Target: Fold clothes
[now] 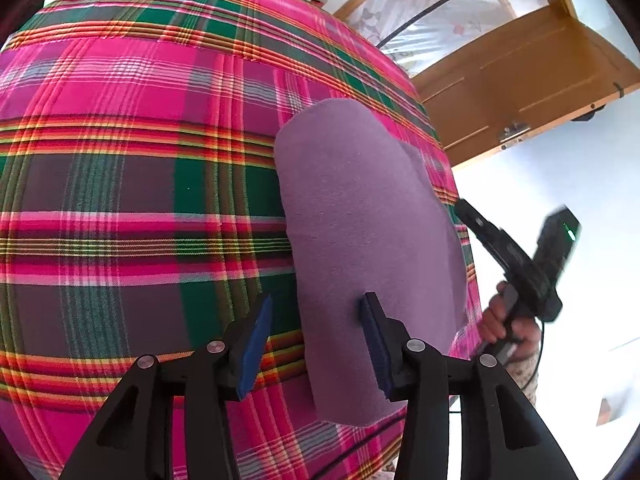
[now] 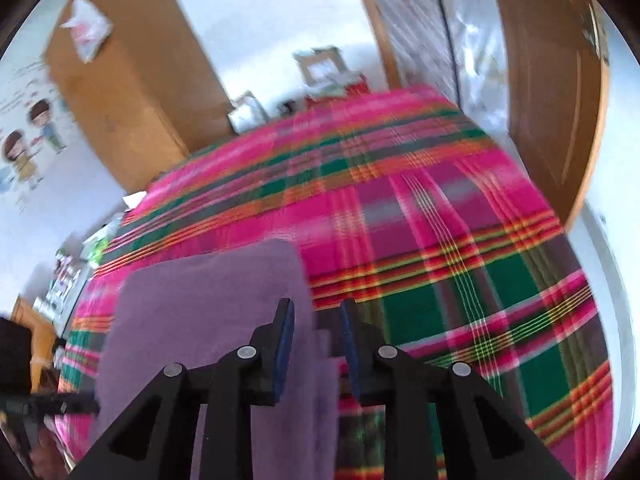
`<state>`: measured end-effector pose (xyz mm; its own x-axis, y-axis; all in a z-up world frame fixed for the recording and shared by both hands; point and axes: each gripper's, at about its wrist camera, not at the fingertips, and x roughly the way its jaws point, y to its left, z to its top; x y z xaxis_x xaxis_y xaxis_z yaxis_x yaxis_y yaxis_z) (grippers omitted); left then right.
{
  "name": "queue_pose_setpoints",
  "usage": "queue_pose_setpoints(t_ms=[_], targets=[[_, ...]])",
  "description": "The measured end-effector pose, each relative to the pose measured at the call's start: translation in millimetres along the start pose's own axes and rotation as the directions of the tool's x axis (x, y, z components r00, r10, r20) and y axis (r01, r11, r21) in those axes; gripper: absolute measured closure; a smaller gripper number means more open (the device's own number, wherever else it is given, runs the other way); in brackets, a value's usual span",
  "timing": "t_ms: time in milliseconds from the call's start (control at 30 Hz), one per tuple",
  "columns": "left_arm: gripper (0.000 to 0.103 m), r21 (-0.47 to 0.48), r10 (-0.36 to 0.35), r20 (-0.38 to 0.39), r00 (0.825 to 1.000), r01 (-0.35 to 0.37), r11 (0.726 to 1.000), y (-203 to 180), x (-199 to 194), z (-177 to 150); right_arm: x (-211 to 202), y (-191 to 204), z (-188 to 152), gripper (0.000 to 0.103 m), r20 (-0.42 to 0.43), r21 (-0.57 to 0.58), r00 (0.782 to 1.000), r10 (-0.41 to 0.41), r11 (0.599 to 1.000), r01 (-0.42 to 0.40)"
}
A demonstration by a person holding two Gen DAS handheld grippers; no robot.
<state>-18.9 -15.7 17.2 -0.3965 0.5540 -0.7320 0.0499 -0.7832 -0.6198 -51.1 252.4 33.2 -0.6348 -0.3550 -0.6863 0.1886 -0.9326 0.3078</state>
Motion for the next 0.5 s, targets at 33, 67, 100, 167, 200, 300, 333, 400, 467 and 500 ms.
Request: queue_pose_setpoints(t_ms=[33,67,100,167,200,300,333,400,467,500], targets=[[0.056,-0.002,-0.001,0.0,1.0,0.001,1.0,0.5,-0.4,-0.5,-4.8,6.5,-5.4,0.079,0.007,-0.032,1.0,0.003,0.999,-0.003],[0.056,-0.003,-0.002,0.001,1.0,0.002,1.0,1.1,-0.8,-0.9,-8.7,13.0,-11.9,0.079,0.01,-0.067,1.0,0.002,0.998,-0.001],[0.056,-0.004,-0.002,-0.001,1.0,0.002,1.0,1.1,-0.2,-1.5,-12.6,19.4,-18.3,0.079,0.012,-0.101,1.0,0.0,0.995,0.001],[0.056,-0.003,-0.004,-0.004,1.0,0.004,1.0,1.3,1.0,-2.9,-14.7,25.4,-33.3,0.079,0.007,-0.129,1.0,-0.027,0.991,0.027],[0.056,-0.003,-0.003,-0.008,1.0,0.003,1.0,1.6,1.1,-3.8,-14.0,25.3,-40.9,0.078,-0.001,-0.127,0.999,-0.034,0.991,0.033],[0.056,0.005,0.002,-0.012,1.0,-0.002,1.0,2.0,1.8,-5.3,-18.9,13.3,-58.0,0.076,-0.005,-0.07,1.0,-0.03,0.997,0.03],[0.056,0.009,0.004,-0.015,1.0,-0.004,1.0,2.1,1.0,-7.1,-20.9,8.8,-63.4,0.075,-0.004,-0.049,1.0,-0.028,0.998,0.028],[0.056,0.011,0.007,-0.02,1.0,-0.007,1.0,2.7,-0.1,-10.2,-26.1,1.5,-73.6,0.075,-0.002,-0.011,1.0,-0.023,1.0,0.023],[0.056,0.011,0.005,-0.024,1.0,-0.005,1.0,4.0,-0.9,-13.0,-33.8,-1.7,-82.2,0.075,0.003,0.017,1.0,-0.015,1.0,0.015],[0.056,0.012,0.006,-0.028,1.0,-0.006,1.0,4.6,-0.6,-14.2,-37.3,-3.1,-86.3,0.075,0.005,0.027,1.0,-0.013,1.0,0.013]])
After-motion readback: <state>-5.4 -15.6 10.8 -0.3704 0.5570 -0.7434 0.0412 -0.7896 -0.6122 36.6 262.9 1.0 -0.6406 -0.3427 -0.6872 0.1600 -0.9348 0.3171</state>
